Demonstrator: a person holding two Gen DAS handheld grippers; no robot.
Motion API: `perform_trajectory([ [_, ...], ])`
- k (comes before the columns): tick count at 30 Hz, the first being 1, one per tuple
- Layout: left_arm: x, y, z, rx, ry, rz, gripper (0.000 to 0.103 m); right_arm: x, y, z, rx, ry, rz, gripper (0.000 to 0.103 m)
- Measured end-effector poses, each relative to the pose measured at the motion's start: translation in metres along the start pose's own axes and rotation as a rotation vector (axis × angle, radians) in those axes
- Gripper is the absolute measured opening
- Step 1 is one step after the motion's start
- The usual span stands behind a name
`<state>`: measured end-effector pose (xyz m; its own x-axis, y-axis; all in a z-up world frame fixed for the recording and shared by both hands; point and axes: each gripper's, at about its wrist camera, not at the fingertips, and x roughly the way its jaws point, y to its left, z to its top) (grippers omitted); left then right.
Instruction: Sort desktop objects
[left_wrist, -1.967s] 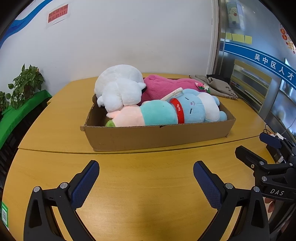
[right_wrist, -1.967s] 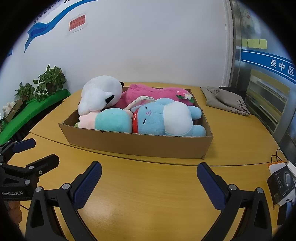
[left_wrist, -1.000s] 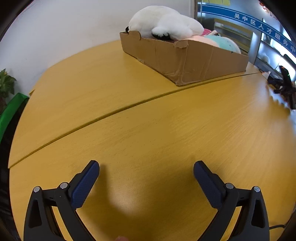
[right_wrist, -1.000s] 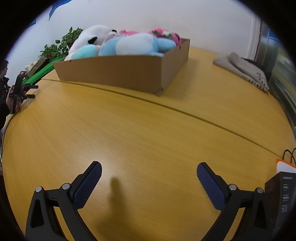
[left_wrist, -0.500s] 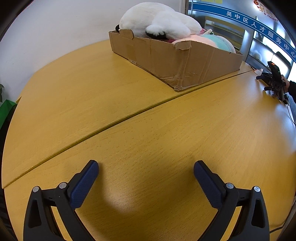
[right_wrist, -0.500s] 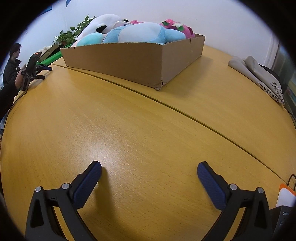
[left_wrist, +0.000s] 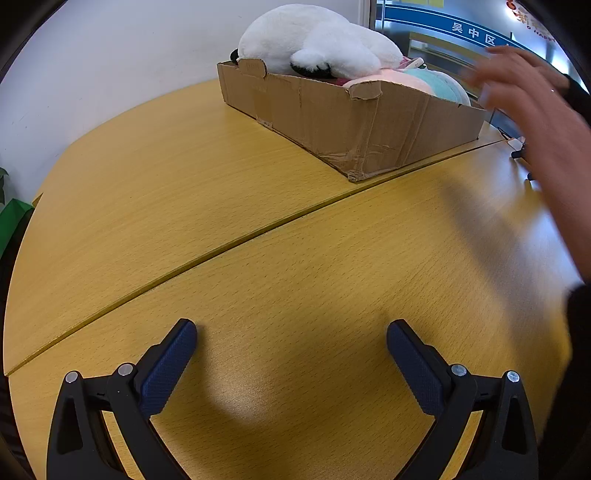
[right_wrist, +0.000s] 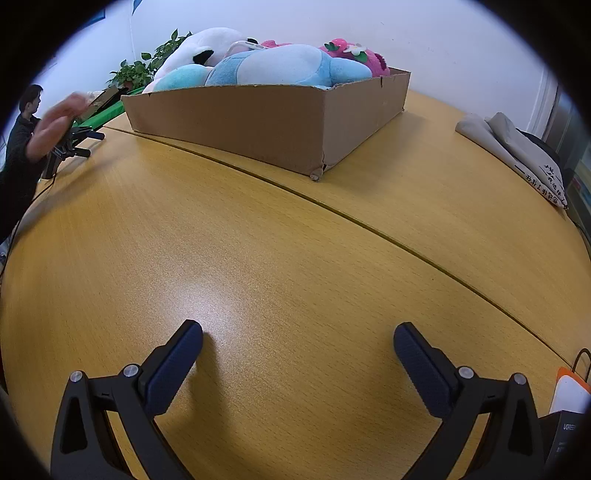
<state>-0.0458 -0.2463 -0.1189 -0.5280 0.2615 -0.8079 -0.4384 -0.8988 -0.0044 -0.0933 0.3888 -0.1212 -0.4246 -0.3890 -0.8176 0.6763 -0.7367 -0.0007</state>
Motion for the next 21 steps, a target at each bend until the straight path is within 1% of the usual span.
perform_trajectory([
  [21, 0.0024, 0.0015, 0.0045, -0.001, -0.002, 0.002, 0.103, 0.0028, 0.0029, 0.0019, 0.000, -0.007, -0.003, 0.103],
])
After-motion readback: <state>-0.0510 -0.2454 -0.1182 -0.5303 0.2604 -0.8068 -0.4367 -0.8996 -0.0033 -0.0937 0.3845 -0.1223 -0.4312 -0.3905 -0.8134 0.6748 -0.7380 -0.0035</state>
